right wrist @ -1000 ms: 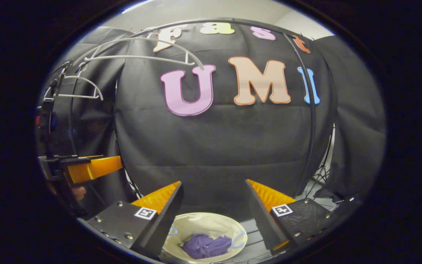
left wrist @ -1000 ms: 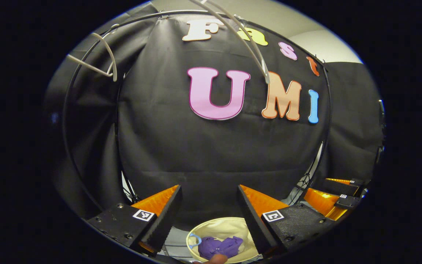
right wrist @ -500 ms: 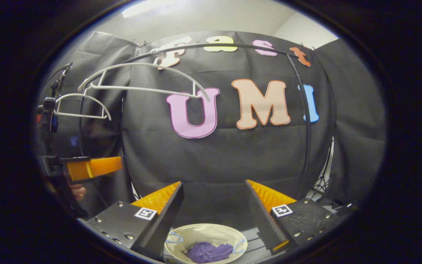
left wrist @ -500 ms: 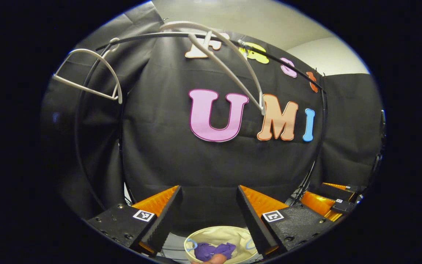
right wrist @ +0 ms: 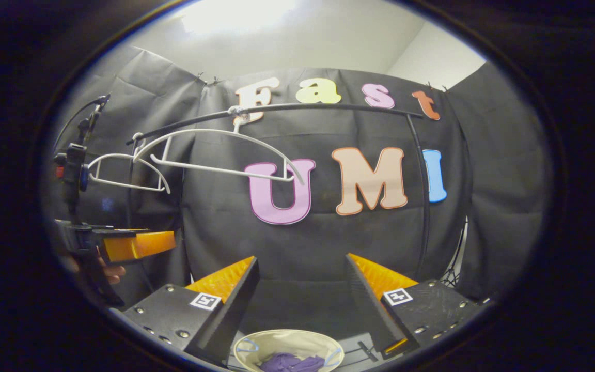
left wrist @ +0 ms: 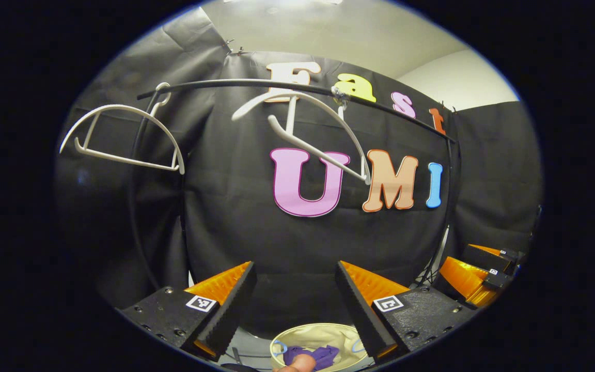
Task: Grasp the clothes on the hanger with both hands and then place them into the laundry hamper below.
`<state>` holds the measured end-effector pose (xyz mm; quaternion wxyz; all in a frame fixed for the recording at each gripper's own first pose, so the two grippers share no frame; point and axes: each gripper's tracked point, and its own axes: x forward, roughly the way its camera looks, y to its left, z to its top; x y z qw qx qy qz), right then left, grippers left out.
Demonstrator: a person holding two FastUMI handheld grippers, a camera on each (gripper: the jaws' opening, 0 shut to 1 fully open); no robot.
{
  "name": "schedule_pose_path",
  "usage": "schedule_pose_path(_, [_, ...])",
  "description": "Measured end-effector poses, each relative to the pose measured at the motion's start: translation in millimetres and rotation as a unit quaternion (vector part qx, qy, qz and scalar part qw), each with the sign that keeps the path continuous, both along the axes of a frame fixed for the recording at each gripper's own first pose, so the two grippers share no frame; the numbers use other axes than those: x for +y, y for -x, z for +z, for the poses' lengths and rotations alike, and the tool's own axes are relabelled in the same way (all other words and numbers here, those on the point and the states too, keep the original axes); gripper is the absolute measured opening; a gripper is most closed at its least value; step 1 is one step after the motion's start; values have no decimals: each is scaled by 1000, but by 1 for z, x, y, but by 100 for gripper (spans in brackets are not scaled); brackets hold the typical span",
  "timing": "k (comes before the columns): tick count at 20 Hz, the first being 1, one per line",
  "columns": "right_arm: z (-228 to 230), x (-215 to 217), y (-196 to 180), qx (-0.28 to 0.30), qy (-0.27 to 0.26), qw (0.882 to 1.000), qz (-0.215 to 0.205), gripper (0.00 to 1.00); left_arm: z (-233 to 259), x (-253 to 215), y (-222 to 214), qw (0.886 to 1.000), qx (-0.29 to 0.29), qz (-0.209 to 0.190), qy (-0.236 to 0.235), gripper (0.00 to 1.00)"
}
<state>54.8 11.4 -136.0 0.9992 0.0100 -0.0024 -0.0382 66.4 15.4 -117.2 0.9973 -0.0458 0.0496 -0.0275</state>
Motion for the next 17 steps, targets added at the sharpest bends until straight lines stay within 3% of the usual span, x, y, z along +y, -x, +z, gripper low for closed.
schedule_pose_path(4, [-4, 5, 14, -17, 9, 1000, -10, 99, -8, 6, 15, 1000, -17, 19, 8, 93])
schedule_pose_path(8, [-20, 1, 19, 0, 6, 1000, -4, 98, -12, -9, 19, 1000, -11, 3, -3, 92])
schedule_pose_path(17, [1, -6, 44, -21, 3, 1000, 0, 99, 7, -23, 25, 1000, -31, 1, -6, 96])
